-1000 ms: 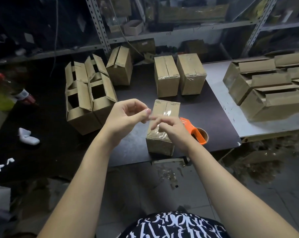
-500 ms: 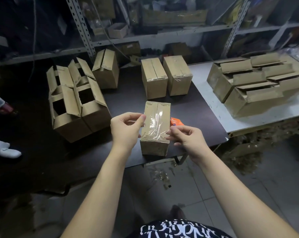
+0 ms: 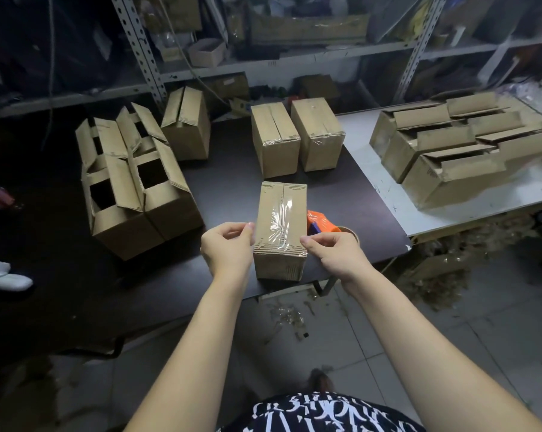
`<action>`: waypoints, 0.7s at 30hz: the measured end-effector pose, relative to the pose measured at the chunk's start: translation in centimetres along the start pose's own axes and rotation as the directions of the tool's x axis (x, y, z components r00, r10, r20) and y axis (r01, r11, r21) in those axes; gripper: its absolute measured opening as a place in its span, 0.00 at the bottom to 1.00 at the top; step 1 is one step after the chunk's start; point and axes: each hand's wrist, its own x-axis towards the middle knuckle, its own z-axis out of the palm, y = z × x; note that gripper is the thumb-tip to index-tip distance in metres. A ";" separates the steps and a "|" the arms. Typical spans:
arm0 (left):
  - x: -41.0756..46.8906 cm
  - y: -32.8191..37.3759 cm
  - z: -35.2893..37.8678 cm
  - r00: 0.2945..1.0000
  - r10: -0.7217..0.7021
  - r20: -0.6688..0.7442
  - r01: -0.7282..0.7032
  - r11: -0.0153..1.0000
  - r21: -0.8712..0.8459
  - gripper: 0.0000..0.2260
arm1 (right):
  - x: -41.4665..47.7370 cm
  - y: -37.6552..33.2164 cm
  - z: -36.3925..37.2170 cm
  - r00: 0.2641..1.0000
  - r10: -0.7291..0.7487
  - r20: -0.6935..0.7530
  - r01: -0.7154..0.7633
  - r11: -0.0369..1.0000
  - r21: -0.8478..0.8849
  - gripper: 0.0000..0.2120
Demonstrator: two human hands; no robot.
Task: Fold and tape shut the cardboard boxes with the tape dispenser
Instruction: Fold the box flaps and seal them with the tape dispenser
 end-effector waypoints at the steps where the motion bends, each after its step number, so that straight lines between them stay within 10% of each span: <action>1: 0.1 0.0 0.0 1.000 -0.012 0.003 0.012 1.000 0.009 0.07 | 0.1 0.0 -0.1 1.000 0.019 0.000 -0.019 1.000 0.004 0.09; 21: 1.2 -1.6 -1.0 0.976 -0.180 0.121 0.180 0.984 0.012 0.03 | 1.2 0.5 -1.1 0.999 0.024 0.028 -0.019 0.985 -0.172 0.09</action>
